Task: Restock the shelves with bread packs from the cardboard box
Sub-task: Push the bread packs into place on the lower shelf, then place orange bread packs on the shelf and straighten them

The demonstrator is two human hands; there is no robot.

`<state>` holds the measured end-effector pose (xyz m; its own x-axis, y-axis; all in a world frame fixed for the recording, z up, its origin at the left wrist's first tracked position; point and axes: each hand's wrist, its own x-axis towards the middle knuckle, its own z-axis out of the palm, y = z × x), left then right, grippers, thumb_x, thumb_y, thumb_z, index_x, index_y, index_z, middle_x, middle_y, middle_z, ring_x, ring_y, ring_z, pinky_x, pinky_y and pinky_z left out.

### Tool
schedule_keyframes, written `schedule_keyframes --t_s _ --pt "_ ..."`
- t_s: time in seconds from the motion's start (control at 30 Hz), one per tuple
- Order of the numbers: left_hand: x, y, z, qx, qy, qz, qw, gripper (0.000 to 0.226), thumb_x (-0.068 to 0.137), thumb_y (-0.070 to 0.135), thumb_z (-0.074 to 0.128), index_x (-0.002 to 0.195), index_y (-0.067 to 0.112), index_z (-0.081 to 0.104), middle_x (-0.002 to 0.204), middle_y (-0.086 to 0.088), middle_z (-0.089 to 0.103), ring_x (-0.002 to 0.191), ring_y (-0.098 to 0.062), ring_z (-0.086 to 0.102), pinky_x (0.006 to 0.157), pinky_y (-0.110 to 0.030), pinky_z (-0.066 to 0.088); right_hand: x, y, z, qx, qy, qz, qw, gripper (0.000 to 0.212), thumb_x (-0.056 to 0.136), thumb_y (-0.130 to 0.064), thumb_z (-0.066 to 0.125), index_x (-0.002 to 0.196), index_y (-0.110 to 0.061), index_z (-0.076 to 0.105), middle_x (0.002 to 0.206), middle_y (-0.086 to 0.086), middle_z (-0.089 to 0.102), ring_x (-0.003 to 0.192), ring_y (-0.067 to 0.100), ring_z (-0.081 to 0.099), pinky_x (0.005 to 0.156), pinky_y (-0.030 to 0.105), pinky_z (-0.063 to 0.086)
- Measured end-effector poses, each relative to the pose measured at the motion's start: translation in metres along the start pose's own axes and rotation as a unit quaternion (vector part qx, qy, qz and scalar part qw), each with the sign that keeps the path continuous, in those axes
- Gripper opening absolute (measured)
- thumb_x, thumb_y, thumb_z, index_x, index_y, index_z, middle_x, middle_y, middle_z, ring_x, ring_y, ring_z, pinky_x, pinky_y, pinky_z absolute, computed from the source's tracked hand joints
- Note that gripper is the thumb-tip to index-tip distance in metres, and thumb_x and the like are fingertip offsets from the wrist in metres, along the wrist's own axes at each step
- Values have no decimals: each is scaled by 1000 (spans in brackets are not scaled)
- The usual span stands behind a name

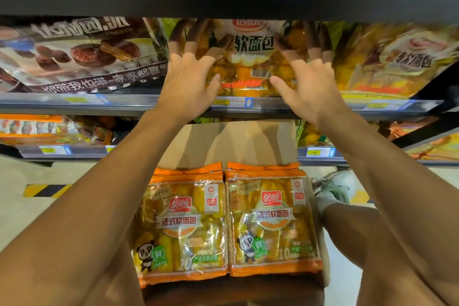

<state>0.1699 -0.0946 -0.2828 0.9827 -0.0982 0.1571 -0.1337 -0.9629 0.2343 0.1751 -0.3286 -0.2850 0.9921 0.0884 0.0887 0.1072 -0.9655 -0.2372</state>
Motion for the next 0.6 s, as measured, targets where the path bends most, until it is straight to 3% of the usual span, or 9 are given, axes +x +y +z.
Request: schedule_keyframes --t_s 0.1,0.27,0.37,0.43,0.5,0.6 --pt "2 1 -3 -2 -4 -3 1000 42 101 38 47 139 19 49 130 -20 47 122 -42 39 100 -48 37 5 -4 1 19 -1 10 1000 51 99 -57 45 126 -16 57 117 15 60 116 37 51 102 48 38" --pt "-9 -9 -5 -97 -18 39 994 46 99 31 56 143 21 45 141 -13 38 138 -36 23 112 -48 32 -3 1 0 58 12 1 998 50 99 -49 50 143 -25 47 135 14 48 128 35 40 108 46 37" --pt "-25 -24 -6 -147 -1 109 983 48 98 24 58 144 18 46 124 -1 40 128 -26 32 112 -42 33 -20 13 -2 90 69 -60 992 46 99 -34 56 144 -27 49 143 8 43 132 31 34 112 44 37" --pt "-43 -35 -5 -169 -18 110 979 50 98 20 59 147 18 46 141 -3 39 139 -24 27 118 -35 22 -36 21 -2 108 77 -119 984 47 98 -27 60 144 -26 51 149 3 41 137 29 32 116 42 32" --pt "-64 -45 -3 -175 -45 95 979 51 98 20 59 147 21 46 156 -3 33 146 -23 23 119 -37 17 -53 27 0 141 47 -151 977 48 98 -23 61 145 -24 51 154 -2 40 143 23 31 120 39 27" --pt "-100 -67 2 -162 -94 78 979 52 97 25 59 147 24 45 152 -4 40 143 -25 33 118 -42 26 -83 36 6 162 -41 -148 975 51 99 -24 61 148 -29 47 152 -5 45 141 16 40 117 40 34"
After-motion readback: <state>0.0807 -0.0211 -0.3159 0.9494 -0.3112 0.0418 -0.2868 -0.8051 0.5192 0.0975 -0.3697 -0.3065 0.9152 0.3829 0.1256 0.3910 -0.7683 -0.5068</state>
